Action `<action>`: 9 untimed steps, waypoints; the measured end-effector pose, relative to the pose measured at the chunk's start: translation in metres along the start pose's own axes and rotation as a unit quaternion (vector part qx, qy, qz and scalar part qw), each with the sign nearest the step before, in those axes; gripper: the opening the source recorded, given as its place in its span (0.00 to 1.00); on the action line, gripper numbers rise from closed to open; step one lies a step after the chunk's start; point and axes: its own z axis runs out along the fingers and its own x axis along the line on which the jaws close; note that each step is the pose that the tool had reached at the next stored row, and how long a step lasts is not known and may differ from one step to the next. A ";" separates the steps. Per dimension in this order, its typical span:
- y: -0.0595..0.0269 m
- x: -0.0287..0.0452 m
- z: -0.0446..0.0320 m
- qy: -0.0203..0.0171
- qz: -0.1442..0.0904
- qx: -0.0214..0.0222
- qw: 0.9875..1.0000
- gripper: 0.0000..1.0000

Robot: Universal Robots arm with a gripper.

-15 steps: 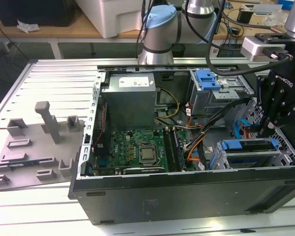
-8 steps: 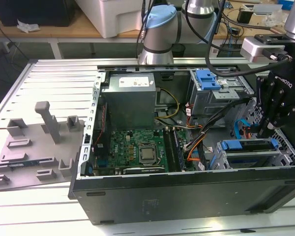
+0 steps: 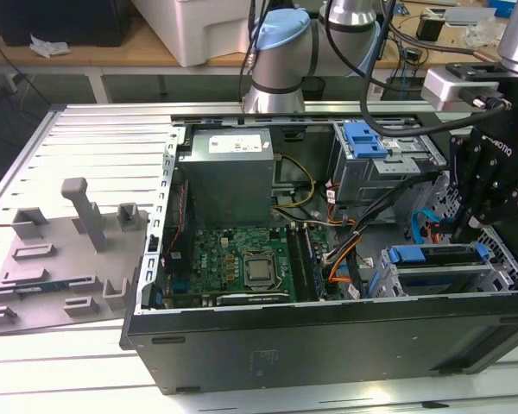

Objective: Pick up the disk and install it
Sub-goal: 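Insert the first disk wire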

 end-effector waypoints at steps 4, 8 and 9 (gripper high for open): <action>-0.0002 -0.0002 0.0015 0.000 0.000 0.000 1.000 0.17; -0.0003 -0.0004 0.0029 0.000 0.000 0.000 1.000 0.17; -0.0003 -0.0005 0.0034 0.000 0.000 0.000 1.000 0.17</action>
